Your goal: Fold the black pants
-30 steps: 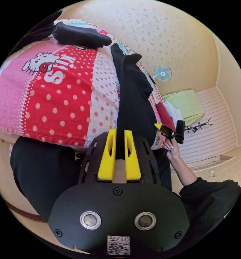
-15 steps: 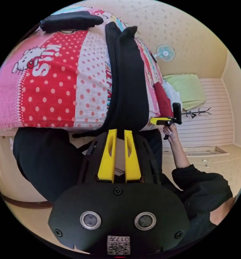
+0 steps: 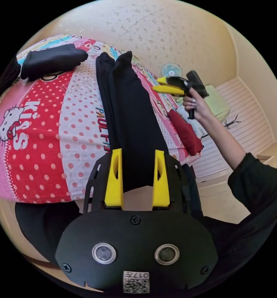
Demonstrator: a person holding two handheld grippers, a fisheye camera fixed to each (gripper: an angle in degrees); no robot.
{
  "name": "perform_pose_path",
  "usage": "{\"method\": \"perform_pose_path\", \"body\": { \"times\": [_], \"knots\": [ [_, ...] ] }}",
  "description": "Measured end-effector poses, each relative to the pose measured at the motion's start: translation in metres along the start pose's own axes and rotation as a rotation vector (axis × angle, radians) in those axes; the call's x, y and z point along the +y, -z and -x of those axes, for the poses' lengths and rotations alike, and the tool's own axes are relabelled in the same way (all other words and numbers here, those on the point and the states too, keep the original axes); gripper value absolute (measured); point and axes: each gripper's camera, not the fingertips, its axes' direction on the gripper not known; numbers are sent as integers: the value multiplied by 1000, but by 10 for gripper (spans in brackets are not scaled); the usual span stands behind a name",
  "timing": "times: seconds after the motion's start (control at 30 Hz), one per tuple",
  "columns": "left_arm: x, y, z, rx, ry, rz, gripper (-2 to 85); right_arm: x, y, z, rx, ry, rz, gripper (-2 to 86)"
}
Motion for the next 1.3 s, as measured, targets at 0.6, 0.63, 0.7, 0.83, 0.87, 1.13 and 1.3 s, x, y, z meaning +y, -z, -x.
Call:
{"method": "perform_pose_path", "body": {
  "times": [0.6, 0.63, 0.7, 0.83, 0.87, 1.13, 1.3],
  "knots": [
    [10, 43, 15, -28, -14, -23, 27, -192, -142, 29, 214, -112, -292, 11],
    [11, 47, 21, -4, -3, -24, 25, -203, -150, 40, 193, -91, -254, 13],
    [9, 46, 33, 29, 39, 14, 25, -213, -157, 52, 309, -97, -213, 17],
    [5, 51, 41, 88, 54, 31, 39, -221, -158, 49, 689, -235, -160, 64],
    [4, 52, 41, 88, 53, 33, 43, -220, -157, 51, 707, -187, -146, 96],
    [-6, 59, 34, 90, 36, 50, 69, -209, -151, 46, 710, -200, -161, 174],
    [-12, 62, 32, 64, 38, 58, 53, -209, -181, 19, 662, -268, -10, 131]
  ]
}}
